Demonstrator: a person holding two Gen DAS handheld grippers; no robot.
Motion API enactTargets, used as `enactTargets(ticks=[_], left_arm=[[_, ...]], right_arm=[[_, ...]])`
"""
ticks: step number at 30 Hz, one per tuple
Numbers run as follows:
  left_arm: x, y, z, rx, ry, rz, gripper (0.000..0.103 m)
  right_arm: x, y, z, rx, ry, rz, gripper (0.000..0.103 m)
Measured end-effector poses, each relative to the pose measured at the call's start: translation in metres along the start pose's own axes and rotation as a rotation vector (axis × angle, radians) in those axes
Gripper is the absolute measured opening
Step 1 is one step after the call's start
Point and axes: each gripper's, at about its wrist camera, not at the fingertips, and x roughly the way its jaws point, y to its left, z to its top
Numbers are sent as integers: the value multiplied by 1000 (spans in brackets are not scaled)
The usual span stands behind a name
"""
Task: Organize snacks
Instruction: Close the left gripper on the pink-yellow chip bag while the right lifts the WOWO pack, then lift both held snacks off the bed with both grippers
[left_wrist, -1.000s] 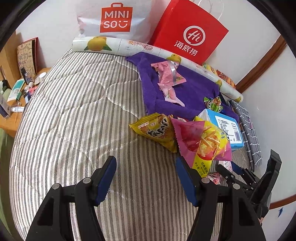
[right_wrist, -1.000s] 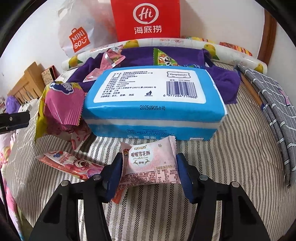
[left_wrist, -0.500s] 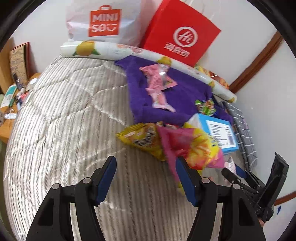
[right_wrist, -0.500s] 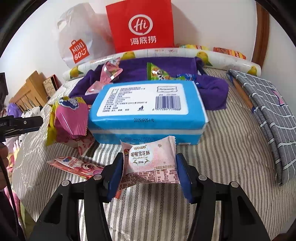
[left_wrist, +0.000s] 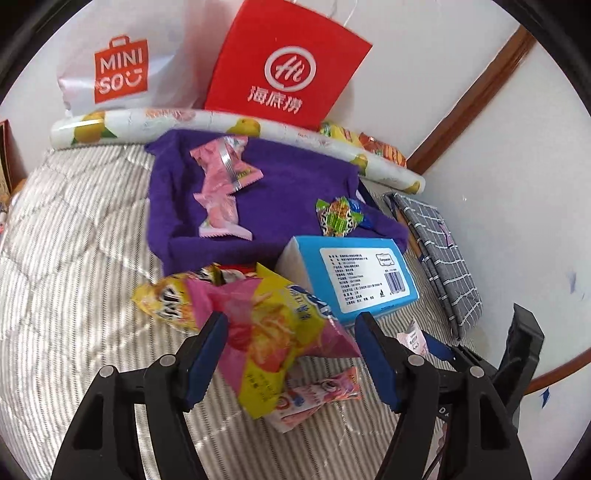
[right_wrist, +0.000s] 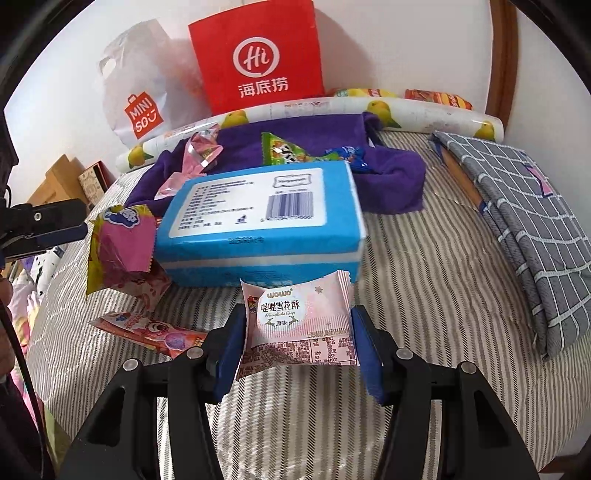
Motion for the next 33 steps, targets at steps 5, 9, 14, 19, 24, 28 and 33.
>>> enactTargets(ticks=[5,9,14,19,24,28,33], left_arm=[[23,-6,0,-30,41,59,69],[27,-6,0,-34,27,77,69],[27,-6,-3,-31,19,105,62],[13,-7,-8,-18,-6,83,46],[1,-7,-17,-23,-16,66,43],[-11,-9,-24,-21,-31,61,42],[-27,-12,-34,-17,-51,53,42]], right_arm=[[-2,-10,-3,12,2,-3,56],[-2,-16,-6,16,8,0,56],[-3,-23,-8,46,14,34,56],[-8,-25,-10,52,7,38,56],[-18,-25,-13,59,-3,62,56],[-29,-21,-14,64,-18,78,56],[-44,-14,-16,51,-39,75,56]])
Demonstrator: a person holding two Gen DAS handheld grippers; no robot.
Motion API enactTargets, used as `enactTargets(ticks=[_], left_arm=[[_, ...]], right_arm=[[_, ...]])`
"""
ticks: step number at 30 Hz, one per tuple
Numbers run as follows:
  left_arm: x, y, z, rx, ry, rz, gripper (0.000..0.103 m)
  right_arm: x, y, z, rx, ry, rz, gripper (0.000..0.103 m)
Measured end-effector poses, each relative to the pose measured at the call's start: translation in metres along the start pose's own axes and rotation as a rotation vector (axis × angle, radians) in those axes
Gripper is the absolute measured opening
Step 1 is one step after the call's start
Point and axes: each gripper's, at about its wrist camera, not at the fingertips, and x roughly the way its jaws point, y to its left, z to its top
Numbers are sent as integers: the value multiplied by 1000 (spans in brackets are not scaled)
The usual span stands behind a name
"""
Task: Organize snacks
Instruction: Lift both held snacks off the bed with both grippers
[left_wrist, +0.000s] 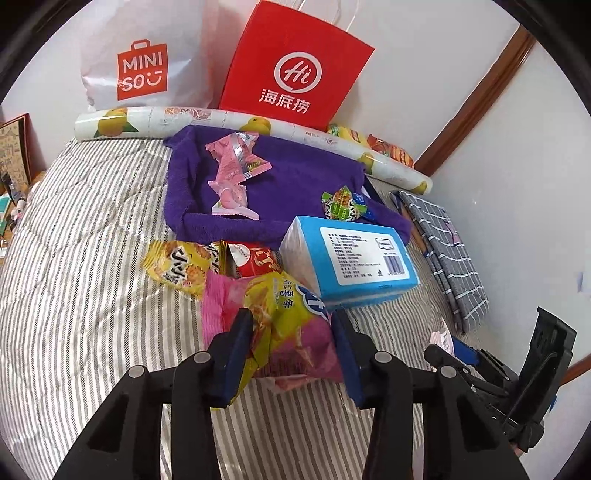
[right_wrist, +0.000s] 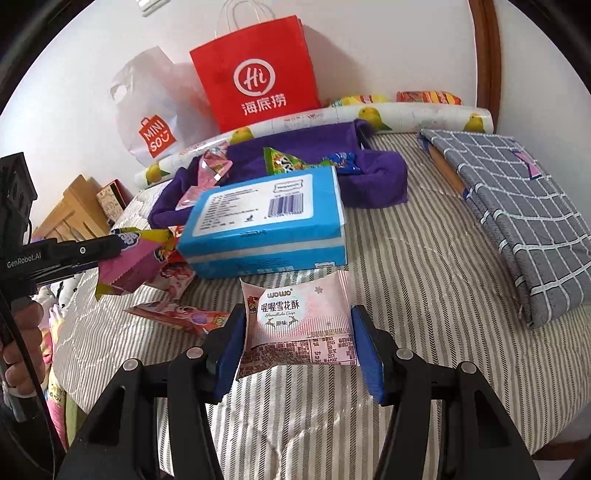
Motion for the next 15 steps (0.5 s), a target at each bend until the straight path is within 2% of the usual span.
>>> enactTargets(ticks=[3,15], left_arm=[[-8,-2,-4,2,-12,-14,38],[-14,2,-20,-10,-18,-30,35]], right_arm=[[-9,4,-1,-7,-12,-1,56],[-24,13,-8,-27,-17,-20,56]])
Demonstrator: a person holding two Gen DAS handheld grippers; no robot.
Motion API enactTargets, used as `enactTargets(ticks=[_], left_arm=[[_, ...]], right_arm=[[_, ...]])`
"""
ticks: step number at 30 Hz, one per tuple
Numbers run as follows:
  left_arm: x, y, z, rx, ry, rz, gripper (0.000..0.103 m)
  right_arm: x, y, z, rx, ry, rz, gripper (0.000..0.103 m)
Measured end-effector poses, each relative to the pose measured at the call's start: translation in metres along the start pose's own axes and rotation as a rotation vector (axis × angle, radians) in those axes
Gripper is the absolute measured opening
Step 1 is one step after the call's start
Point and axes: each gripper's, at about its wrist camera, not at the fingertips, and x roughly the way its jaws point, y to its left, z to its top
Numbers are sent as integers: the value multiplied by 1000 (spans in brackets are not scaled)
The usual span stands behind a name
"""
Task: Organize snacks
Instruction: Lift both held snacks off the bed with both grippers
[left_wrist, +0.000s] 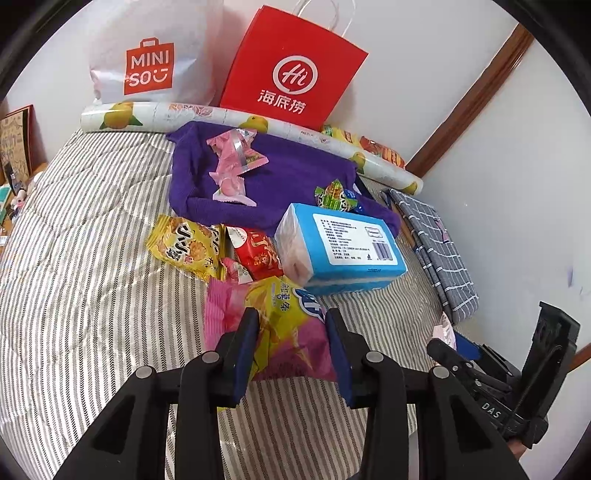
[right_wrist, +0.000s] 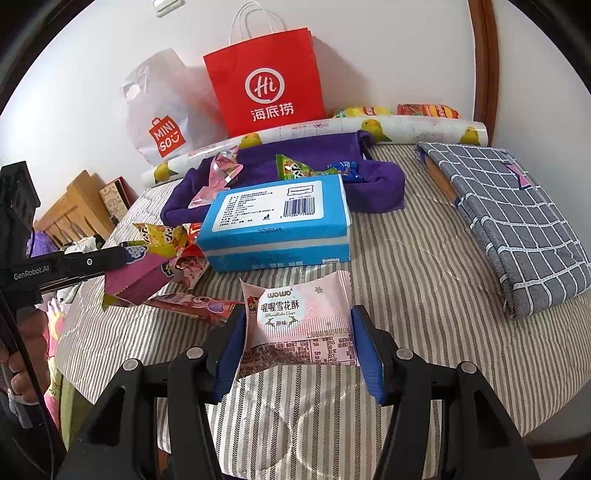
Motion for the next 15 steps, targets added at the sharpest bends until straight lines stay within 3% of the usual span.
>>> enactTargets(ticks=[4,7,15], left_arm=[[-8,-1,1,4,-12,-14,35],[-11,-2,2,-4,-2,-69,34],[-18,-8,5,20,-31,-47,33]], right_arm=[[0,1,0,0,3,-3,56],[-1,5,1,-7,0,-2,56],[-7,12,9,-29,-17,1,56]])
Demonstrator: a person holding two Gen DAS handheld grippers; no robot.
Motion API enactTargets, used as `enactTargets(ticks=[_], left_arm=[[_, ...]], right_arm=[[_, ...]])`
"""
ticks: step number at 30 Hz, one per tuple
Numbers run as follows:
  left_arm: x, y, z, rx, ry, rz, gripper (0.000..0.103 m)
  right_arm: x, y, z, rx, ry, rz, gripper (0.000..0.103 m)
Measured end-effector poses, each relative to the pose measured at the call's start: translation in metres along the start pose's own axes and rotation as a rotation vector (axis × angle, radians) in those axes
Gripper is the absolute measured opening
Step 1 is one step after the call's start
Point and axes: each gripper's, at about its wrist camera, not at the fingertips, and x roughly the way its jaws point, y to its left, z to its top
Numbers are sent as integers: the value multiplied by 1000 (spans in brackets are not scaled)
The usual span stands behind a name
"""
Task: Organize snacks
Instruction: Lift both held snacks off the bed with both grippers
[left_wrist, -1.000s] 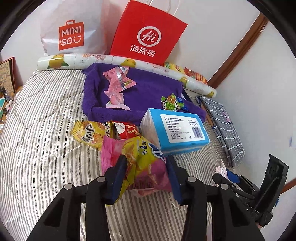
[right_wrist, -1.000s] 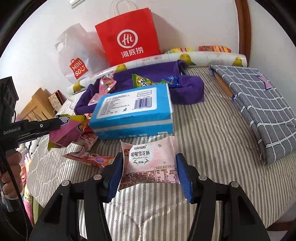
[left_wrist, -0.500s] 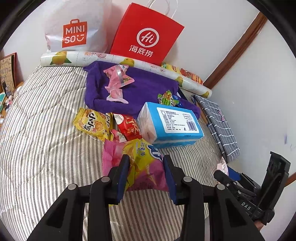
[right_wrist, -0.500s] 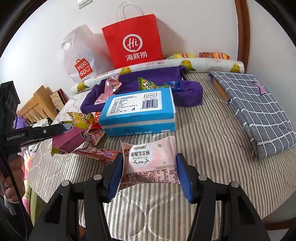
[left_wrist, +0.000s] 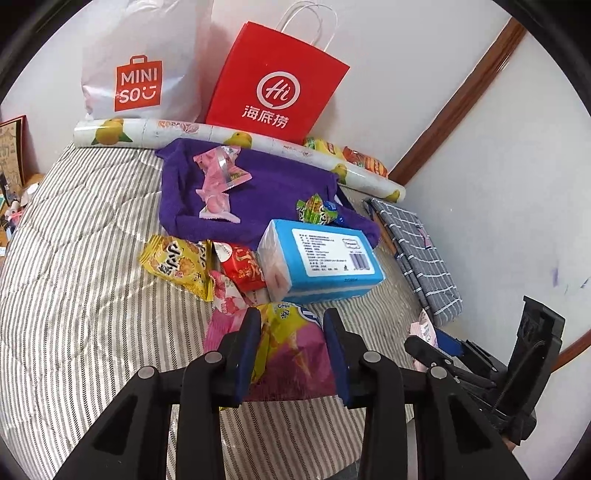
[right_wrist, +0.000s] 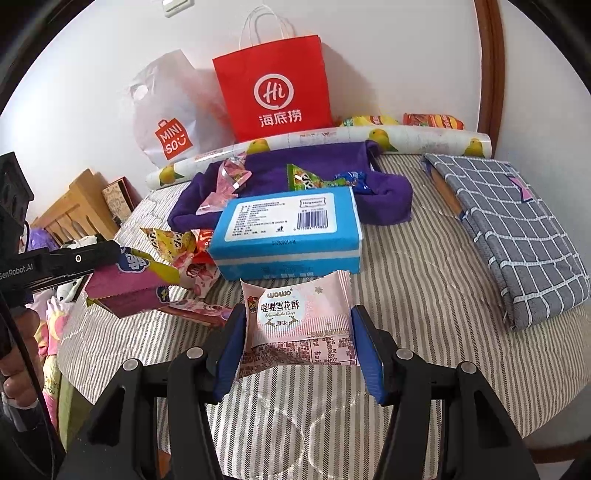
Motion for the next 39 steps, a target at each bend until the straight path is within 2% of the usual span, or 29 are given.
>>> enactTargets(ticks=[19,28,39], left_arm=[[-13,-18,28,32,-49,-27,33],[-4,-36,51,55,-62,-43,33],[15,-40,86,61,-60,-46,28]], right_arm=[[-17,11,31,-21,-63,2,56],[-17,11,55,-33,-90,7,56],[-5,11,89,-49,-110,16,56]])
